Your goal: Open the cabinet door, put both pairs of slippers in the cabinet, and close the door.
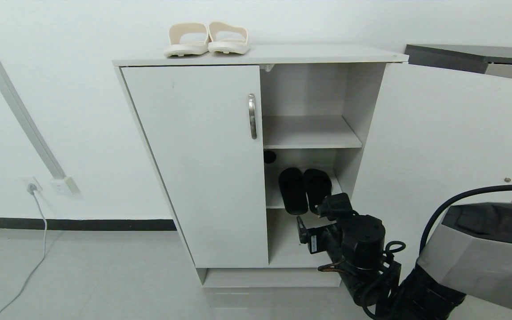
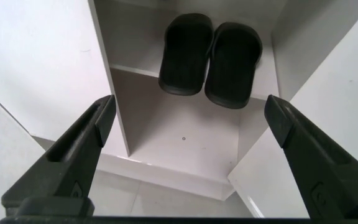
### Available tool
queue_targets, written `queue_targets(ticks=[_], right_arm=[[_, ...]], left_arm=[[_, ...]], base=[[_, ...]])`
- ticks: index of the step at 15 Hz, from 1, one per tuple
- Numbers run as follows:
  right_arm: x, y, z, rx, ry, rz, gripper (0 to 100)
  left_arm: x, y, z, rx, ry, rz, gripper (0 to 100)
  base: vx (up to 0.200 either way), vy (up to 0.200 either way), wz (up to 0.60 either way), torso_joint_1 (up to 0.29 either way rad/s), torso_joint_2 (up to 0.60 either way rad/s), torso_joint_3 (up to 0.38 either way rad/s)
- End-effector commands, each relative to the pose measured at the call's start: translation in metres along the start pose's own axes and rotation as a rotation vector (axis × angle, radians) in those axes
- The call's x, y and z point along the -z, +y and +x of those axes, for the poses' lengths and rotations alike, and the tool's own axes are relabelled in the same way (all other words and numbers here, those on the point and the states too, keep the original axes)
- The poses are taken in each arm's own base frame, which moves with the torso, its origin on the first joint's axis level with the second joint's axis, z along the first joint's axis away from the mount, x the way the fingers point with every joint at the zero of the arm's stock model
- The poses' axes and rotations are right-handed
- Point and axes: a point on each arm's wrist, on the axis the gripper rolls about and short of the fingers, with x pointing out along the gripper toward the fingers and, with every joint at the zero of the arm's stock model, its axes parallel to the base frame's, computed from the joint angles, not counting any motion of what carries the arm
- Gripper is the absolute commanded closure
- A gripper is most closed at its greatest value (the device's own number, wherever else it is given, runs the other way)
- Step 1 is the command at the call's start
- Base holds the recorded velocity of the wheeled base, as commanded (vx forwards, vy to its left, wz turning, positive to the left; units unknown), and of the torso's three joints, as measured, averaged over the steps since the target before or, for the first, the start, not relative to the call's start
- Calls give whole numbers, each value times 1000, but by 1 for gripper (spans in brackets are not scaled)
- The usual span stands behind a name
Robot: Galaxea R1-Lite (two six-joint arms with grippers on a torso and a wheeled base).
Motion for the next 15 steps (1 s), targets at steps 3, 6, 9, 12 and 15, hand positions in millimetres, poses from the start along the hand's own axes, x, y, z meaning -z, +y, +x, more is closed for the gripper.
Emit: queue_targets(ticks=[3, 6, 9, 12, 15], right_arm=[[2, 0, 0, 0, 6, -6, 0], [3, -1, -2, -2, -2, -22, 0], [5, -1, -2, -2, -12, -29, 0], [7, -1, -2, -2, -3, -37, 0], [7, -1, -3, -11, -12, -37, 0]], left_arm=[[0, 0, 0, 0, 0, -1, 100], [0, 0, 0, -2, 1, -1, 100], [0, 0, 0, 0, 1, -1, 100], [0, 0, 0, -2, 1, -1, 100], [0, 0, 0, 0, 0, -1, 100]], base=[[0, 200, 0, 1, -1, 4], [0, 200, 0, -1, 1, 2], [0, 200, 0, -1, 2, 1], [0, 200, 0, 9, 1, 2], [0, 200, 0, 2, -1, -2]])
